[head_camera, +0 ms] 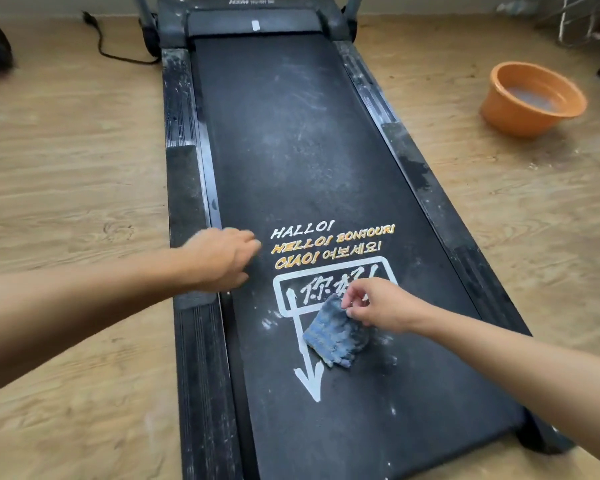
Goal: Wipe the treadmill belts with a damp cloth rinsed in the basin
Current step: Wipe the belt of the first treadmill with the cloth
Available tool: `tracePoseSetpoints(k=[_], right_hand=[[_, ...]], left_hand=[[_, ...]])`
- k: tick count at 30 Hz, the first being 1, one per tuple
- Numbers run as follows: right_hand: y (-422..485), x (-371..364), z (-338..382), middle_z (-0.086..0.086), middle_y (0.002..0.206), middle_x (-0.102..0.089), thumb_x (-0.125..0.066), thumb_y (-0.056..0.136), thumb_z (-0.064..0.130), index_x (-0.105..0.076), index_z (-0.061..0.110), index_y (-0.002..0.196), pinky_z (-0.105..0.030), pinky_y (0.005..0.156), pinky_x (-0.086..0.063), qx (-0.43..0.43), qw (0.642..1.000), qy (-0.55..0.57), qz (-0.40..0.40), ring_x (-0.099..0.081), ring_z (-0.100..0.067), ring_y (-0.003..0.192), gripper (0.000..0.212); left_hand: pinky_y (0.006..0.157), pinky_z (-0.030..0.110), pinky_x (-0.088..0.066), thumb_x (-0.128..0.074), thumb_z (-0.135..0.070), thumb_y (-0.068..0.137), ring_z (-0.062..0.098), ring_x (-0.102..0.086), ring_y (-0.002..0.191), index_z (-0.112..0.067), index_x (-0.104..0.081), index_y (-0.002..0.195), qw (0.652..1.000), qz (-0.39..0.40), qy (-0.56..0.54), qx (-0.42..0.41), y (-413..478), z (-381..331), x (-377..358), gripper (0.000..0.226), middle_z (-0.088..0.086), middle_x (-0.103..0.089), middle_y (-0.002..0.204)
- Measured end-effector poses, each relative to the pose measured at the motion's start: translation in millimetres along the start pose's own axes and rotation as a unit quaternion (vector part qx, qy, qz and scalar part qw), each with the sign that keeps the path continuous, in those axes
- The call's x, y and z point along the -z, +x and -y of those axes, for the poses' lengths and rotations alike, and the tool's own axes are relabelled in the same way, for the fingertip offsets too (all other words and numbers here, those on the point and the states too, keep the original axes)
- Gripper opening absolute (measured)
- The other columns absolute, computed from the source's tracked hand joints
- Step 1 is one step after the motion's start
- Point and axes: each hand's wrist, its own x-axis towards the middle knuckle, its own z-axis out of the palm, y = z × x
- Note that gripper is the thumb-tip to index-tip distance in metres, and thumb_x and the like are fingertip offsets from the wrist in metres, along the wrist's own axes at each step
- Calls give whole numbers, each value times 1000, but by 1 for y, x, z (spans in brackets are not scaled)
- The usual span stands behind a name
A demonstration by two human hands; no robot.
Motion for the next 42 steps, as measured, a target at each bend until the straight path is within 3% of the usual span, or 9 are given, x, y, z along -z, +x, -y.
tracePoseSetpoints(k=[3, 7, 11, 14, 21, 26, 31, 37, 42], right_hand=[[-11, -3, 3, -6, 108, -68, -77, 94, 20, -62, 14, 110, -23, 67, -58, -14, 998, 59, 20, -64, -13, 72, 22], [-12, -19, -2, 1, 97, -65, -86, 83, 32, -49, 29, 123, -26, 73, -51, -2, 999, 35, 4, -59, -10, 75, 55], [-4, -31, -3, 5, 88, -64, -81, 85, 21, -52, 37, 122, -37, 83, -54, 19, 997, 68, -11, -59, -8, 72, 50], [-1, -34, -3, 3, 89, -61, -77, 88, 17, -54, 36, 123, -35, 81, -53, 20, 995, 94, -18, -58, -10, 75, 46], [2, -36, -17, -2, 89, -53, -74, 94, 9, -59, 33, 120, -24, 55, -41, -48, 977, 207, -25, -48, -12, 66, 39], [1, -30, -18, -6, 95, -50, -68, 98, 2, -60, 24, 124, -21, 44, -36, -94, 949, 298, -23, -46, -12, 65, 35], [3, -30, -16, -5, 96, -51, -68, 97, 3, -60, 24, 123, -24, 50, -37, -96, 956, 276, -30, -46, -15, 73, 35], [8, -24, -14, -2, 94, -60, -69, 93, 8, -64, 25, 114, -29, 60, -45, -51, 985, 151, -68, -53, -12, 68, 28], [0, -14, -13, 1, 99, -67, -63, 91, 8, -70, 27, 108, -30, 72, -52, -20, 993, 85, -77, -58, -10, 73, 26]], left_hand=[[92, 41, -55, -52, -33, 100, 24, -61, 122, -28, -57, 133, 986, -57, -64, -143, -7, -51, 6, 33, -6, -62, 131], [83, 43, -57, -52, -23, 97, 25, -60, 112, -27, -58, 129, 951, -91, -118, -271, -7, -98, -15, 33, -5, -60, 122], [90, 41, -51, -65, -33, 93, 22, -48, 117, -26, -57, 130, 934, -72, -260, -236, -10, -138, -37, 39, -3, -50, 130], [84, 37, -44, -74, -37, 88, 22, -43, 112, -23, -57, 125, 940, -85, -254, -213, -3, -144, -54, 43, 0, -46, 129], [71, 38, -57, -61, -38, 102, 20, -61, 92, -28, -74, 101, 905, -228, -246, -261, 6, -132, -60, 17, -7, -64, 114], [84, 32, -54, -61, -52, 100, 19, -61, 108, -31, -73, 111, 920, -200, -142, -306, 2, -113, -77, 27, -8, -59, 141], [77, 35, -57, -62, -41, 100, 20, -62, 100, -26, -65, 112, 924, -227, -131, -280, 0, -123, -75, 20, -7, -63, 127], [65, 37, -45, -57, -26, 97, 21, -53, 83, -24, -61, 80, 920, -265, -67, -282, 14, -134, -58, 17, -5, -60, 97], [71, 40, -52, -54, -28, 95, 22, -61, 87, -20, -63, 90, 915, -231, -237, -229, 11, -132, -53, 13, -4, -64, 100]])
